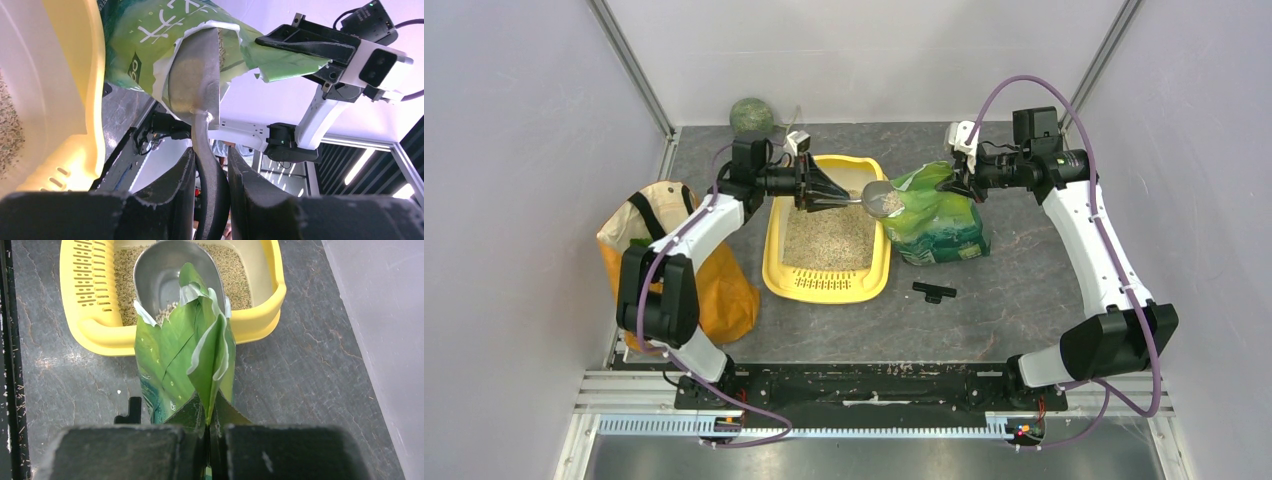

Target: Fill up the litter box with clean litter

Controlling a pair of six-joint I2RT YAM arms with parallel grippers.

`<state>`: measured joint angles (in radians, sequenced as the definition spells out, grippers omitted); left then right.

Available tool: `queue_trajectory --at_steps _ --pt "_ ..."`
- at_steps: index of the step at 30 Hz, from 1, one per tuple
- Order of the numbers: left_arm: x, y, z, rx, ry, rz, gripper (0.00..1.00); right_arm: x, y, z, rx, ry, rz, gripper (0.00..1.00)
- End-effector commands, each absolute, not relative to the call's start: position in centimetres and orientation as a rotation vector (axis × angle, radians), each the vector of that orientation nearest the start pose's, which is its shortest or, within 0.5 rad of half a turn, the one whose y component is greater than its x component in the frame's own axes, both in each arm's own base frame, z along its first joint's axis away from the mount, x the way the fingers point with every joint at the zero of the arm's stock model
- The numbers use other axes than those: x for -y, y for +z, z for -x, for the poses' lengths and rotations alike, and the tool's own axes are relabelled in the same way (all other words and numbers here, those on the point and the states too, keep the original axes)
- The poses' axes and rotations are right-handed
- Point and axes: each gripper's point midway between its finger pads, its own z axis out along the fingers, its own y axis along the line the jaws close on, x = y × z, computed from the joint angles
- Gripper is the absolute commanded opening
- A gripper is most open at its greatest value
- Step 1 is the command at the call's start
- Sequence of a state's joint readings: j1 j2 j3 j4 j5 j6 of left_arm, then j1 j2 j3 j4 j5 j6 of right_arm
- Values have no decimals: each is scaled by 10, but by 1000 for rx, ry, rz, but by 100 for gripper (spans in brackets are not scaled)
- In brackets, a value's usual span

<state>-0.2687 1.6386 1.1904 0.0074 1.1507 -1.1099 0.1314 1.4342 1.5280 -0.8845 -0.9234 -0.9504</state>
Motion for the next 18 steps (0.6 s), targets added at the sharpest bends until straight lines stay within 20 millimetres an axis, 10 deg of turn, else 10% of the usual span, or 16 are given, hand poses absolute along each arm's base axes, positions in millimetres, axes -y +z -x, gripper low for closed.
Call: queue_trajectory --at_steps 1,18 --pt "252 294 -297 -2223 -1980 -110 2 -170 341 -340 -1327 505 1401 0" --pt "206 292 -289 -2233 -1914 -36 2 -174 344 -342 -1317 510 1401 0"
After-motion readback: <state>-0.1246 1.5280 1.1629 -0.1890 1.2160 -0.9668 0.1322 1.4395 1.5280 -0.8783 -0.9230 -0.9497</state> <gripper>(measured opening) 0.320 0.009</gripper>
